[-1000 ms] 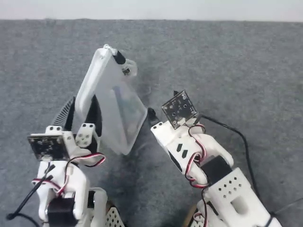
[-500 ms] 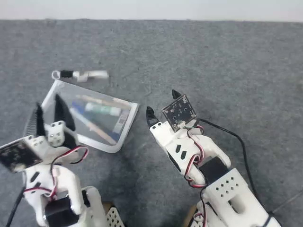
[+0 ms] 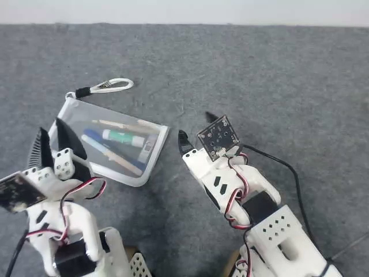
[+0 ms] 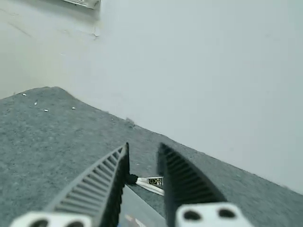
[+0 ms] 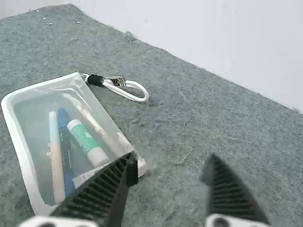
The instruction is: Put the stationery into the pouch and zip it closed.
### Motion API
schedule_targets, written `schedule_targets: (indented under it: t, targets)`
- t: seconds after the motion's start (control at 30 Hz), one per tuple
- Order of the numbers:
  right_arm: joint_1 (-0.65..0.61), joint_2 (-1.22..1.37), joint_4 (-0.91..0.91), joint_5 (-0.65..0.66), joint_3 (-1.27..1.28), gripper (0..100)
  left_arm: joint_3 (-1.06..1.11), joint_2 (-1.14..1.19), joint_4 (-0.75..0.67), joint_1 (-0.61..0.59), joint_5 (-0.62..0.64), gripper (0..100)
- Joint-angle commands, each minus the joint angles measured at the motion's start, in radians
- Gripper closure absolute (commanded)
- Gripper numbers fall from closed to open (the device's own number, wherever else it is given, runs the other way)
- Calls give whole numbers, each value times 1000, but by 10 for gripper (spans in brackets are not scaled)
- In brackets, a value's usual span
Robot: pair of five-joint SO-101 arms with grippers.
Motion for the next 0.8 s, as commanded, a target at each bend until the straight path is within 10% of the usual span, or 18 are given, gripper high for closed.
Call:
schedule_targets:
  t: [0.0, 0.77]
  targets:
    - [-2, -36, -44, -6, -11, 880, -15, 0, -34, 6, 9, 987]
    - [173, -91, -239, -6, -12, 993, 54, 0, -41, 253, -44, 988]
